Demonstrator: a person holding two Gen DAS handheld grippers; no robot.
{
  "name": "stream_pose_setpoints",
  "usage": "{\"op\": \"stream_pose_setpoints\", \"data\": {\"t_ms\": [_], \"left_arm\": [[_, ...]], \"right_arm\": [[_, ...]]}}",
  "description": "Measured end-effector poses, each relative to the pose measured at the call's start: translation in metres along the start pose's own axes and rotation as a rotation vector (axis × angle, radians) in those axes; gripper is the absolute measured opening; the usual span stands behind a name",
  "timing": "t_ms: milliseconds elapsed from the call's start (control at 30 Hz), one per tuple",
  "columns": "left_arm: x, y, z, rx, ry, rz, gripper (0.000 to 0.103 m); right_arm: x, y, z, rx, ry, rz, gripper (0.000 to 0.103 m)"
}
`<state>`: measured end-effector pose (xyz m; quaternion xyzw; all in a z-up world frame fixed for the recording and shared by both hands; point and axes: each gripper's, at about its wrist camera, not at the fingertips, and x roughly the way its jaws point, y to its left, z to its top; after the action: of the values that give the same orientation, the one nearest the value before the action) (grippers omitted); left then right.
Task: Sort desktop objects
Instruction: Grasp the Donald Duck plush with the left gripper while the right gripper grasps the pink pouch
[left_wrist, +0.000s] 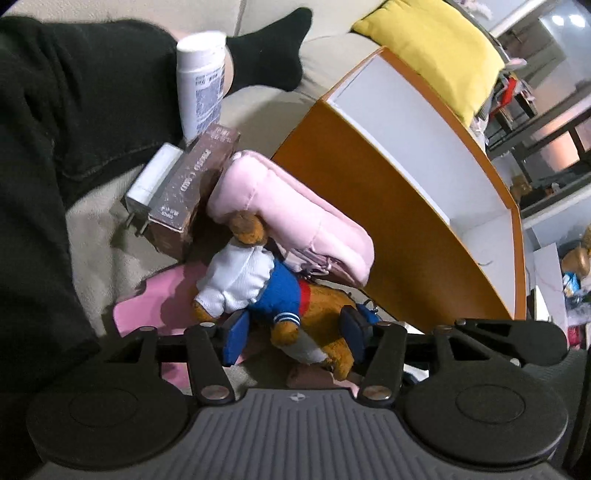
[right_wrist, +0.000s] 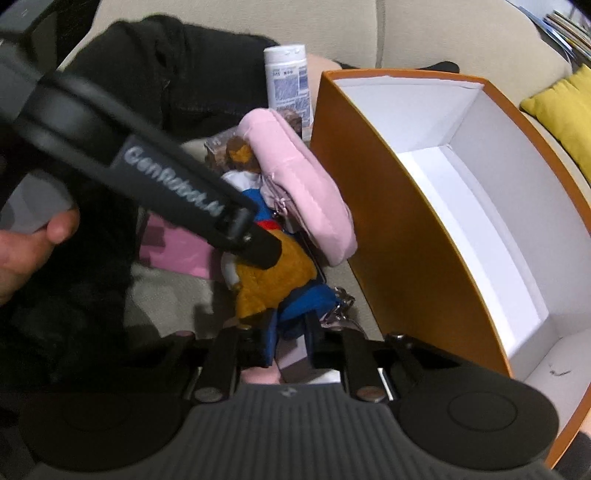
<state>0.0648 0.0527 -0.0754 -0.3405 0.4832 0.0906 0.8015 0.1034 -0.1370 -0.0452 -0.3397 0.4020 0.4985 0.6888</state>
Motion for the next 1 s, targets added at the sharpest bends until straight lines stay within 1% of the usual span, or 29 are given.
{"op": "stream_pose_setpoints", "data": {"t_ms": [67,100,167,200,233,267,333,467,567,633,700,733,767,833,900,933,1000], "left_arm": [[0.007,0.003,0.001,-0.025,0.008,-0.008,0.069],[0.01,0.003,0.002,-0.028,0.012,-0.011,0.069],[0.011,0.003,0.002,-0.026,0.015,-0.016,0.069],[0.008,0.01,0.003,-0.028,0.016,-0.021,0.069],[0.006,0.012,0.002,-0.033,0.018,-0.025,0.069],[0.006,0.012,0.002,-0.037,0.021,-0.028,0.069],[0.004,0.014,0.003,-0.044,0.027,-0.033,0.069],[0.0,0.018,0.003,-0.029,0.038,-0.037,0.069],[0.001,0.023,0.005,-0.046,0.05,-0.053,0.069],[0.003,0.027,0.006,-0.065,0.055,-0.061,0.069],[0.007,0.032,0.008,-0.096,0.061,-0.079,0.069],[0.008,0.035,0.009,-0.11,0.062,-0.091,0.07],[0.01,0.038,0.009,-0.12,0.065,-0.102,0.072],[0.013,0.043,0.009,-0.134,0.067,-0.125,0.074],[0.013,0.046,0.008,-0.138,0.064,-0.157,0.065],[0.012,0.046,0.007,-0.134,0.062,-0.175,0.057],[0.009,0.044,0.007,-0.119,0.058,-0.175,0.054]], "right_arm": [[-0.003,-0.003,0.001,-0.015,0.012,-0.002,0.018],[-0.008,-0.005,0.002,-0.023,0.006,-0.004,0.018],[-0.022,-0.007,0.006,-0.053,-0.036,-0.014,0.018],[-0.028,-0.008,0.009,-0.074,-0.058,-0.022,0.019],[-0.033,-0.007,0.011,-0.102,-0.08,-0.032,0.024],[-0.034,-0.006,0.014,-0.136,-0.099,-0.045,0.031],[-0.029,-0.002,0.018,-0.204,-0.12,-0.064,0.035],[-0.012,0.008,0.014,-0.35,-0.159,-0.122,0.034],[-0.005,0.011,0.019,-0.414,-0.184,-0.116,0.034],[-0.003,0.017,0.022,-0.446,-0.193,-0.133,0.032],[0.001,0.016,0.023,-0.449,-0.196,-0.136,0.031],[0.002,0.016,0.021,-0.454,-0.209,-0.141,0.03],[0.001,0.017,0.02,-0.462,-0.219,-0.148,0.03],[0.001,0.018,0.017,-0.472,-0.221,-0.158,0.028],[-0.002,0.021,0.015,-0.482,-0.223,-0.165,0.027],[-0.004,0.023,0.014,-0.492,-0.224,-0.174,0.026],[-0.011,0.025,0.015,-0.504,-0.229,-0.19,0.025]]}}
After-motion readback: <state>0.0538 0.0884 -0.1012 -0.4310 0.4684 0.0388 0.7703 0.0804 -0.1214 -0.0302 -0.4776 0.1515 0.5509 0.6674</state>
